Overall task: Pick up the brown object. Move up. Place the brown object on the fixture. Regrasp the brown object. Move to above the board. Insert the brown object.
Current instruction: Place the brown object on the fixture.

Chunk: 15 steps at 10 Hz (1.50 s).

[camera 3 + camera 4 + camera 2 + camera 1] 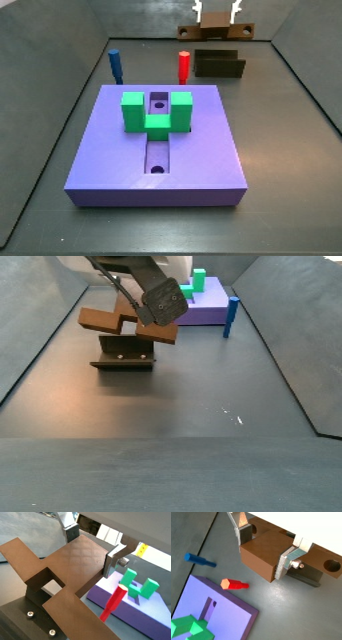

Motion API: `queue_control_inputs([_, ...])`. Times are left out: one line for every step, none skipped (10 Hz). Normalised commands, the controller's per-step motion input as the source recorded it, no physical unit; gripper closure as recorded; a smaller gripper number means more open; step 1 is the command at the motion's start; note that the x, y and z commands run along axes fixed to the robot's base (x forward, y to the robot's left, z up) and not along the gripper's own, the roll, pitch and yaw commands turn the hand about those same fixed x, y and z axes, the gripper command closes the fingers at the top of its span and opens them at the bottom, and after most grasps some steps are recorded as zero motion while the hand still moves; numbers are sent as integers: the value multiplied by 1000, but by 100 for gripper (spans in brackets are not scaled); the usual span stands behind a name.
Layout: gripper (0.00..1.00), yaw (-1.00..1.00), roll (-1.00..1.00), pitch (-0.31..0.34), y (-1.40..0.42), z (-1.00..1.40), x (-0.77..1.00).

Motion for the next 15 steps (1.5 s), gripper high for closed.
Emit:
queue_control_inputs([100,206,-406,229,51,-34,649])
queue_control_inputs([100,149,-320,146,60,-129,649])
queue_control_inputs([100,114,-271,54,100,-260,617])
queue_control_inputs([100,0,-229,0,146,-414,377])
queue_control_inputs([100,0,-74,0,134,-411,149])
queue_control_inputs([100,0,-26,-6,94,-371,57])
queue_control_inputs([100,6,0,-9,46,-349,9])
queue_control_inputs([100,71,0,-23,46,-380,0])
queue_control_inputs([100,111,0,-6,6,-351,0])
queue_control_inputs([100,111,-3,-6,14,-337,0])
queue_control_inputs([100,131,-43,-23,77,-329,0])
queue_control_inputs([100,140,-74,-29,43,-289,0])
queue_control_inputs([100,77,0,0,0,-214,3])
queue_control_inputs([100,0,-6,0,0,0,0])
queue_control_inputs([100,0,0,0,0,0,0])
